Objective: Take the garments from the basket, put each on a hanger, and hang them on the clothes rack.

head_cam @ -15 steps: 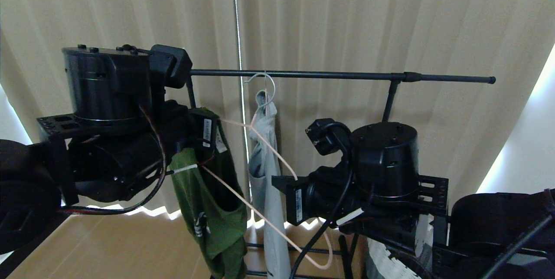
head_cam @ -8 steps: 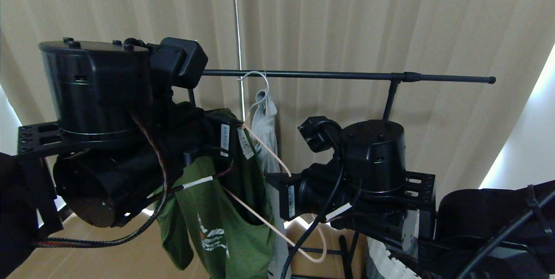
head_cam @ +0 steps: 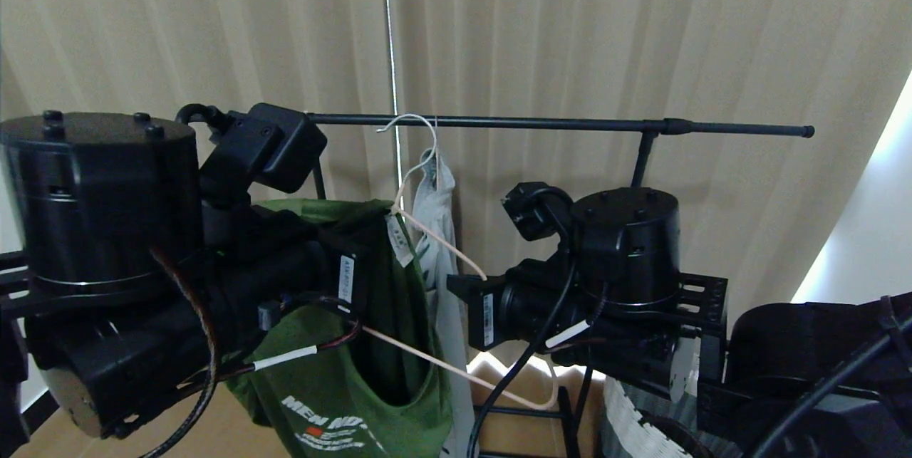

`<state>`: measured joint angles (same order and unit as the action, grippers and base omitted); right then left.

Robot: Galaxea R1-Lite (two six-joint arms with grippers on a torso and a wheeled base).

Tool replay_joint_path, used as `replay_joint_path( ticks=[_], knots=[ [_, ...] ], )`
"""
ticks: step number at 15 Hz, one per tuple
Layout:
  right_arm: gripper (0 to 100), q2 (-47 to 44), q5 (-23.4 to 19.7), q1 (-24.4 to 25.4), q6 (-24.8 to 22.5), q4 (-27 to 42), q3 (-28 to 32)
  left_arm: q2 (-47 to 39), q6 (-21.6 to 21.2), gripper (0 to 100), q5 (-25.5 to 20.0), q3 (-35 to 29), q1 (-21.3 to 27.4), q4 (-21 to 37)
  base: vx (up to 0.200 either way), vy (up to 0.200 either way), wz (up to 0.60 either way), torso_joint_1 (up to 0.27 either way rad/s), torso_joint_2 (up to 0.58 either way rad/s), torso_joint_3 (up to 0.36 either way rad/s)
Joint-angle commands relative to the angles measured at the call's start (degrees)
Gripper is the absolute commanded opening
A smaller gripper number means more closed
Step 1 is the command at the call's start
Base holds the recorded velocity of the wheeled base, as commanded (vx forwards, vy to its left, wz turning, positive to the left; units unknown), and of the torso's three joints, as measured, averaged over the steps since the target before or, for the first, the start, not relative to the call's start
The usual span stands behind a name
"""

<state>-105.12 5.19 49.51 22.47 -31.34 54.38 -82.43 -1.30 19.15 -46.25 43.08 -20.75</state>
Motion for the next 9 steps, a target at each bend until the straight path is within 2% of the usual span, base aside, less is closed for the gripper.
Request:
replay_joint_path(
  ticks=[1,2,3,5,7,9],
  knots=[
    [0,2.2,0.0,-0.1,-0.1,0.1,-0.3,0.8,0.0,0,0.1,0.8,-0.2,-0.1,0.000,0.000,0.00,0.000,0.00,0.000],
    [0,2.9,0.0,-0.1,-0.1,0.3,-0.4,0.8,0.0,0,0.1,1.0,-0.2,-0.1,0.000,0.000,0.00,0.000,0.00,0.000],
    [0,3.7,0.1,-0.1,-0.2,0.3,-0.9,0.8,-0.1,100,0.1,1.1,-0.2,-0.1,0.000,0.000,0.00,0.000,0.00,0.000],
    [0,5.5,0.3,-1.5,-2.2,0.4,-3.1,1.8,-1.5,100,0.2,2.1,-0.6,-0.1,0.000,0.000,0.00,0.000,0.00,0.000],
    [0,7.6,0.2,-4.5,-7.3,0.6,-4.9,4.6,-6.3,100,-0.3,4.9,-1.9,-0.5,0.000,0.000,0.00,0.000,0.00,0.000],
    [0,8.0,0.1,-8.1,-11.0,0.8,-5.3,7.5,-8.9,100,-2.8,6.7,-2.3,-0.7,0.000,0.000,0.00,0.000,0.00,0.000]
  ],
)
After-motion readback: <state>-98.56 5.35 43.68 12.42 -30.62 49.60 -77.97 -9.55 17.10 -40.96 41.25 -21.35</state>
